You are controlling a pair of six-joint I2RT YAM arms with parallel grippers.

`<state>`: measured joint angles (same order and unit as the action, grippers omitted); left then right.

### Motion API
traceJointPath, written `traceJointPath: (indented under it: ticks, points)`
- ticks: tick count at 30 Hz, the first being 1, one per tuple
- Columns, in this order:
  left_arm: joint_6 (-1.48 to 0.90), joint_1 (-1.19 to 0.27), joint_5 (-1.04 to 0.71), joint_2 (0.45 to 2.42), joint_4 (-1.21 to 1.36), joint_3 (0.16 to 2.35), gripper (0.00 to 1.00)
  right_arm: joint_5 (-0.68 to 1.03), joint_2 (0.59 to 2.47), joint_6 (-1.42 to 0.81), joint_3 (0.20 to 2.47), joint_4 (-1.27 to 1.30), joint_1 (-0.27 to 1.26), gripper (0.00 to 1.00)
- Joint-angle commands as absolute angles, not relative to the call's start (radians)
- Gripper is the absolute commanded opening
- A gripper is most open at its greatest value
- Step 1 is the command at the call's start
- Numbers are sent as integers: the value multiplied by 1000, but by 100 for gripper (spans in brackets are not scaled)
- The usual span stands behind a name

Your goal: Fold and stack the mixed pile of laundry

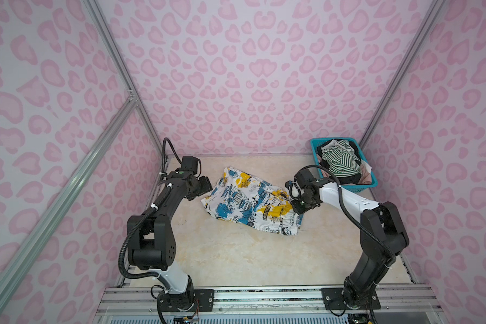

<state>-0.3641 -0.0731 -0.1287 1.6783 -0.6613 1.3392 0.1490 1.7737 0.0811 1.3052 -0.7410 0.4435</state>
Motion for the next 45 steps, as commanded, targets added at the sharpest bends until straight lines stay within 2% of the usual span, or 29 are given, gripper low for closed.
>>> traceJointPath:
  ticks: [1, 2, 7, 11, 18, 21, 24, 29, 32, 36, 39, 40, 43, 44, 45]
  points:
    - [-350, -64, -111, 1650, -649, 1330, 71, 404, 1752, 38, 1341, -805, 411, 2]
    - [-350, -56, -112, 1645, -649, 1329, 71, 467, 1737, 18, 1343, -802, 398, 0]
    - [-359, -13, -140, 1625, -637, 1316, 70, 683, 1696, -124, 1316, -728, 266, 0]
    - [-357, 1, -169, 1626, -630, 1313, 70, 722, 1772, -180, 1279, -710, 179, 0]
    - [-369, 1, -271, 1637, -553, 1270, 69, 500, 1918, -215, 1241, -630, 168, 1]
    - [-382, 0, -273, 1645, -534, 1253, 69, 376, 1892, -224, 1220, -601, 179, 13]
    - [-417, 0, -225, 1665, -559, 1249, 69, 267, 1842, -222, 1222, -611, 199, 29]
    - [-443, 1, -257, 1666, -526, 1185, 70, 16, 1718, -219, 1233, -694, 272, 41]
    - [-442, 1, -269, 1671, -507, 1161, 74, -11, 1645, -218, 1220, -716, 318, 44]
    - [-448, 1, -299, 1734, -467, 1166, 73, 38, 1602, -251, 1185, -715, 369, 44]
    - [-478, 1, -342, 1789, -416, 1175, 61, 69, 1593, -277, 1150, -667, 413, 44]
    - [-491, 1, -345, 1802, -398, 1175, 52, 113, 1599, -290, 1132, -632, 421, 44]
    - [-529, 6, -347, 1816, -344, 1169, 17, 226, 1659, -338, 1103, -553, 426, 43]
    - [-540, 9, -348, 1813, -329, 1167, 8, 236, 1688, -350, 1094, -537, 428, 42]
    - [-546, 13, -351, 1806, -314, 1164, 3, 236, 1714, -358, 1091, -535, 428, 42]
